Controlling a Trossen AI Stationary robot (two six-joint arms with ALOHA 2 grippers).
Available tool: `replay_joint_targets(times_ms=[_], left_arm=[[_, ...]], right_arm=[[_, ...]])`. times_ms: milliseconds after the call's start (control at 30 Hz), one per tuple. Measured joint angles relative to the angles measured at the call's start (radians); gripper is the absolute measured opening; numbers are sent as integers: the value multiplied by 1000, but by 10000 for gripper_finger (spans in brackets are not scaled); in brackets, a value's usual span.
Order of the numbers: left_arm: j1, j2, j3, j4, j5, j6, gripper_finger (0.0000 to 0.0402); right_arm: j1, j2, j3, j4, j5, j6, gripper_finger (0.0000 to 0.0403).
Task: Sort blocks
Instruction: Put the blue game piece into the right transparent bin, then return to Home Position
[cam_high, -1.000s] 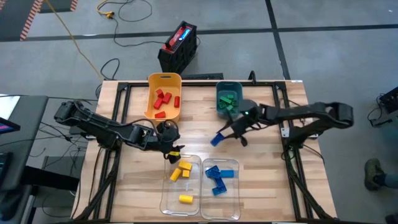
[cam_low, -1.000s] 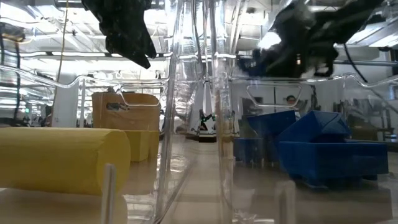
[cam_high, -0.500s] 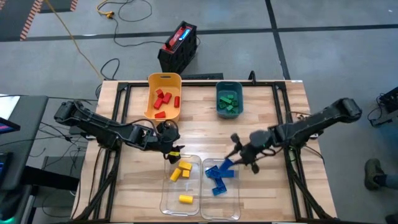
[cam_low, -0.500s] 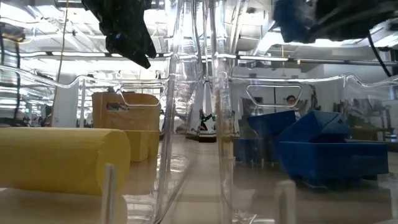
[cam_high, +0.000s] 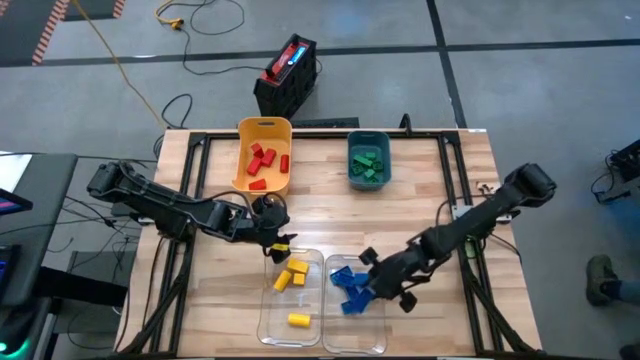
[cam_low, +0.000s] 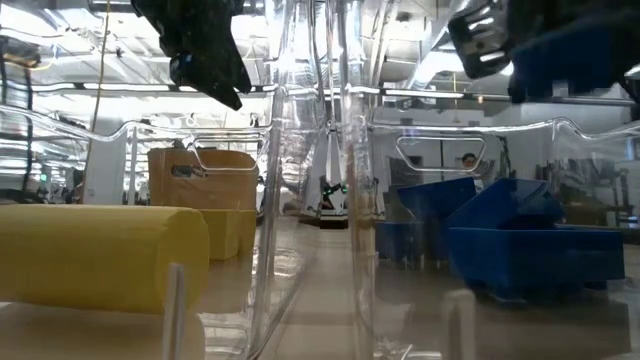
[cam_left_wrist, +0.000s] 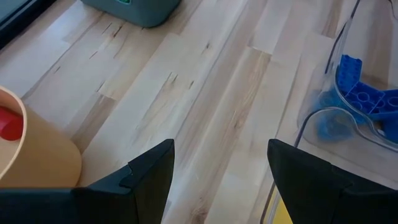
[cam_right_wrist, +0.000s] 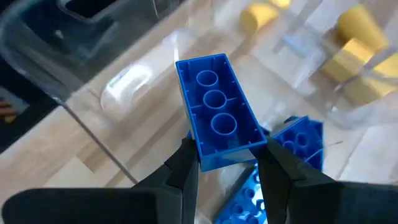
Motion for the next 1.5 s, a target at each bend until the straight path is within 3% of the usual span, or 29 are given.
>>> replay_joint_targets(times_ms=[267, 467, 900, 1100, 1167, 1300, 1400, 1500], left_arm=[[0, 0, 0, 0, 22, -2, 251], [-1, 0, 0, -1, 23, 1, 251], [-1, 0, 0, 0, 46, 0, 251], [-1, 0, 0, 6, 43, 35, 251], [-4, 0, 0, 31, -2, 93, 251], [-66, -5, 0, 88, -226, 224, 251], [-133, -6, 0, 100, -365, 254, 251], [-194, -6, 0, 66, -448, 254, 251]], right_arm=[[8, 179, 200, -249, 0, 14, 132], [2, 259, 266, -356, -5, 10, 133], [1, 253, 280, -344, -8, 23, 228], [-1, 234, 311, -438, -4, 1, 243], [-6, 194, 339, -450, 7, 11, 243], [-25, 56, 315, -414, 76, 24, 243], [-60, -78, 220, -396, 203, 69, 243], [-113, -242, 85, -306, 234, 108, 243]])
